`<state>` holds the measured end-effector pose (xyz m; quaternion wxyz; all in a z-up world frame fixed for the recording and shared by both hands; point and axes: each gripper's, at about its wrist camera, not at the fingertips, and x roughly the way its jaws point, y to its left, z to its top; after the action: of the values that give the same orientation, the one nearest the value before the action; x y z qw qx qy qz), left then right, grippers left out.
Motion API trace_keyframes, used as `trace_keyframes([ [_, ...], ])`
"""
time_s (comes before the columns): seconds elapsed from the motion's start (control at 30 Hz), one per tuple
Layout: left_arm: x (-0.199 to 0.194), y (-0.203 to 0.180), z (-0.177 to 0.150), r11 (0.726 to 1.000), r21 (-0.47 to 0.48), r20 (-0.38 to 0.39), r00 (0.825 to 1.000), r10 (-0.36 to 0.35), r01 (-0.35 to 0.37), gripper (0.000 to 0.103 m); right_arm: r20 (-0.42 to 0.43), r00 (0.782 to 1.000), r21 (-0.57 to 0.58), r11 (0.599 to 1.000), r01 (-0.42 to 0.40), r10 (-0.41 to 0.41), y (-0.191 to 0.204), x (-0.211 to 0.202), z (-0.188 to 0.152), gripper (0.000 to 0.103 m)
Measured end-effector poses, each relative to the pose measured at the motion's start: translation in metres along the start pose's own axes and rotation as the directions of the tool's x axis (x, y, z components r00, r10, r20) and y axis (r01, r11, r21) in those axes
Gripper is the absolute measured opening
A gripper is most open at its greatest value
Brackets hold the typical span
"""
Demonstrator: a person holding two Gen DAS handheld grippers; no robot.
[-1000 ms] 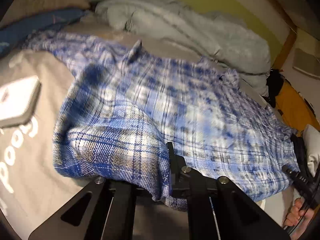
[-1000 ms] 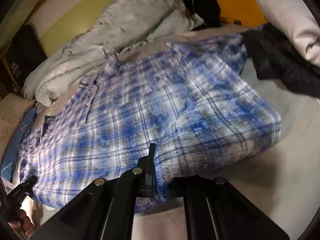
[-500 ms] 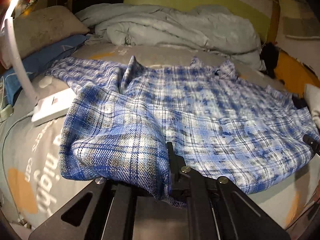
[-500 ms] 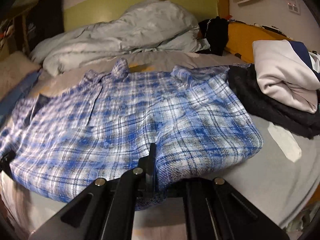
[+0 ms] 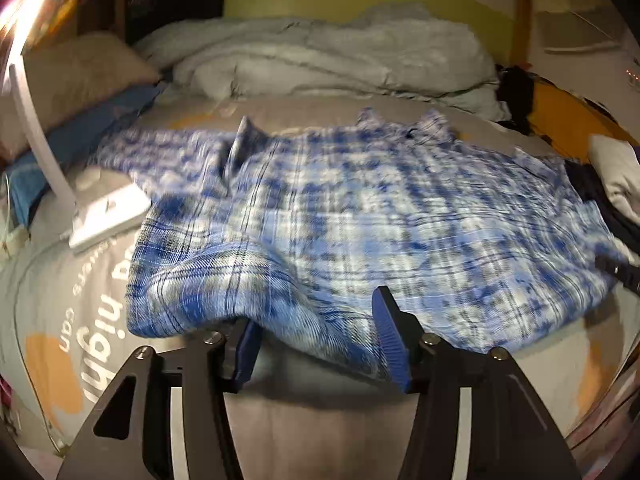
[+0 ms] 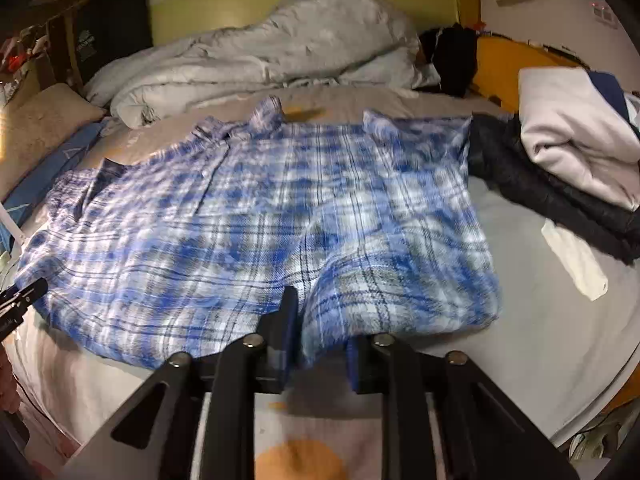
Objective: Fold large clothes
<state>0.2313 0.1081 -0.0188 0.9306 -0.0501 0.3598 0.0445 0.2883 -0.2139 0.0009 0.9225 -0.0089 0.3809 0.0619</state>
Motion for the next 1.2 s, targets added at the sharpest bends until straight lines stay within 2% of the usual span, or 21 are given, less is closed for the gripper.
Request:
trace_keyframes([
  [0.07, -0.01, -0.006, 0.001, 1.0, 0.026, 0.044, 0.999, -0.012, 0.011, 0.055, 0.009, 1.0, -0.002, 1.0, -0.02, 0.02, 0.001, -0.007, 0.0, 0.023],
  [0.2, -0.03, -0.009, 0.005, 0.999, 0.012, 0.127, 0.991, -0.045, 0.044, 0.061, 0.04, 0.997, -0.003, 0.998, -0.061, 0.061, 0.002, -0.022, 0.002, 0.024],
  [0.3, -0.048, -0.013, 0.013, 0.999, 0.022, 0.197, 0.98, -0.038, 0.034, 0.064, 0.078, 0.993, 0.012, 0.996, -0.087, 0.086, -0.001, -0.034, 0.007, 0.024],
  [0.4, -0.066, -0.019, 0.03, 0.999, 0.041, 0.259, 0.965, -0.043, 0.033, 0.072, 0.148, 0.984, 0.048, 0.993, -0.107, 0.099, -0.012, -0.056, 0.021, 0.024],
  [0.53, -0.08, -0.03, 0.064, 0.997, 0.069, 0.319, 0.946, -0.051, 0.031, 0.077, 0.222, 0.971, 0.1, 0.988, -0.116, 0.091, -0.031, -0.078, 0.049, 0.024],
  [0.63, -0.084, -0.038, 0.091, 0.997, 0.072, 0.35, 0.935, -0.051, 0.027, 0.088, 0.254, 0.965, 0.161, 0.98, -0.113, 0.07, -0.052, -0.086, 0.075, 0.024],
  [0.7, -0.082, -0.042, 0.11, 0.997, 0.07, 0.364, 0.929, -0.061, 0.038, 0.098, 0.248, 0.968, 0.188, 0.978, -0.094, 0.045, -0.067, -0.082, 0.094, 0.024],
  [0.77, -0.077, -0.046, 0.125, 0.997, 0.064, 0.379, 0.924, -0.054, 0.032, 0.102, 0.234, 0.972, 0.225, 0.97, -0.091, 0.037, -0.082, -0.076, 0.107, 0.024],
  [0.83, -0.069, -0.048, 0.134, 0.997, 0.066, 0.385, 0.921, -0.056, 0.032, 0.103, 0.202, 0.978, 0.309, 0.943, -0.12, 0.058, -0.107, -0.06, 0.116, 0.024],
  [0.9, -0.054, -0.048, 0.137, 0.997, 0.068, 0.375, 0.925, -0.06, 0.037, 0.103, 0.168, 0.984, 0.345, 0.931, -0.123, 0.068, -0.122, -0.042, 0.122, 0.024],
  [1.0, -0.023, -0.046, 0.131, 0.996, 0.077, 0.338, 0.939, -0.063, 0.039, 0.103, 0.1, 0.995, 0.363, 0.93, -0.061, 0.026, -0.141, -0.003, 0.125, 0.024],
  [1.13, 0.034, -0.041, 0.116, 0.995, 0.096, 0.224, 0.974, -0.022, 0.0, 0.103, -0.028, 0.998, 0.389, 0.92, 0.056, -0.049, -0.161, 0.056, 0.115, 0.024],
  [1.2, 0.052, -0.036, 0.112, 0.995, 0.099, 0.191, 0.982, -0.008, -0.011, 0.103, -0.067, 0.996, 0.409, 0.91, 0.074, -0.05, -0.172, 0.076, 0.114, 0.024],
])
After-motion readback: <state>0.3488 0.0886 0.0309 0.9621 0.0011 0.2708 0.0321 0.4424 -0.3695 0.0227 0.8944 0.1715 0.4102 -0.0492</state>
